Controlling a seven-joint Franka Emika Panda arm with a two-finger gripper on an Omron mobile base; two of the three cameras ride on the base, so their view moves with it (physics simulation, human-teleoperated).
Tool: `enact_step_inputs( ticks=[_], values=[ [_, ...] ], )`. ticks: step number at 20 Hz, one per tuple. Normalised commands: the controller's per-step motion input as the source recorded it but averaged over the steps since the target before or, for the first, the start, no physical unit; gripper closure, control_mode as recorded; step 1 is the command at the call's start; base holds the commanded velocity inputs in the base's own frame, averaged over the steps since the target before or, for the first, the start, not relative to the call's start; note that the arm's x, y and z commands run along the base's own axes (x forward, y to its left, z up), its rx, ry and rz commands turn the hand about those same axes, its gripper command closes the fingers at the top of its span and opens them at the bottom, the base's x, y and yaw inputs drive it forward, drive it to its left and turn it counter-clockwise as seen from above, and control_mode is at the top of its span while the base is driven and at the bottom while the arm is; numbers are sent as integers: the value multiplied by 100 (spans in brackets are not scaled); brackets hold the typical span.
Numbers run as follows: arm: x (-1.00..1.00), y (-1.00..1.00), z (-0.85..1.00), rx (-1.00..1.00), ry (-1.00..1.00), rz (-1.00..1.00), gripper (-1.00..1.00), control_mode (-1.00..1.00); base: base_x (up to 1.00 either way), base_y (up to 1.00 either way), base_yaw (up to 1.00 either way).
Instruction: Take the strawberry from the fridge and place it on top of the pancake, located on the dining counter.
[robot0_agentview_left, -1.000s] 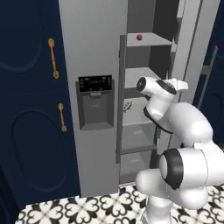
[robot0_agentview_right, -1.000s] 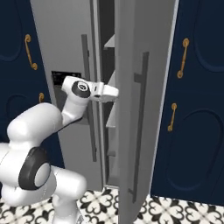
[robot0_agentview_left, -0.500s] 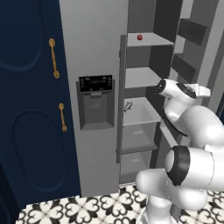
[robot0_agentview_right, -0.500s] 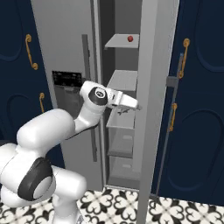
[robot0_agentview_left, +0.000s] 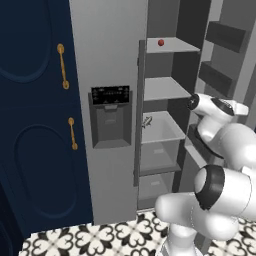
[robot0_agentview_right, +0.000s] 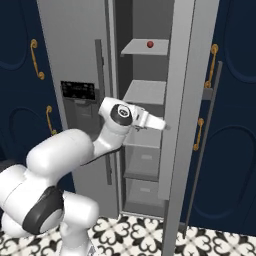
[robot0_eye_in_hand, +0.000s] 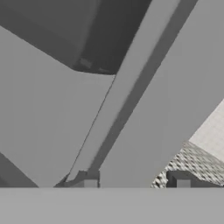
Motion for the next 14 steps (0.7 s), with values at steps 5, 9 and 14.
enact_step_inputs(
  ticks=[5, 9, 14],
  values=[
    [-65, 12, 41, 9, 0, 7, -100, -100, 0, 0, 0],
    [-61, 60, 29, 7, 0, 8, -100, -100, 0, 0, 0],
    [-64, 86, 2, 3, 0, 13, -100, -100, 0, 0, 0]
  ],
)
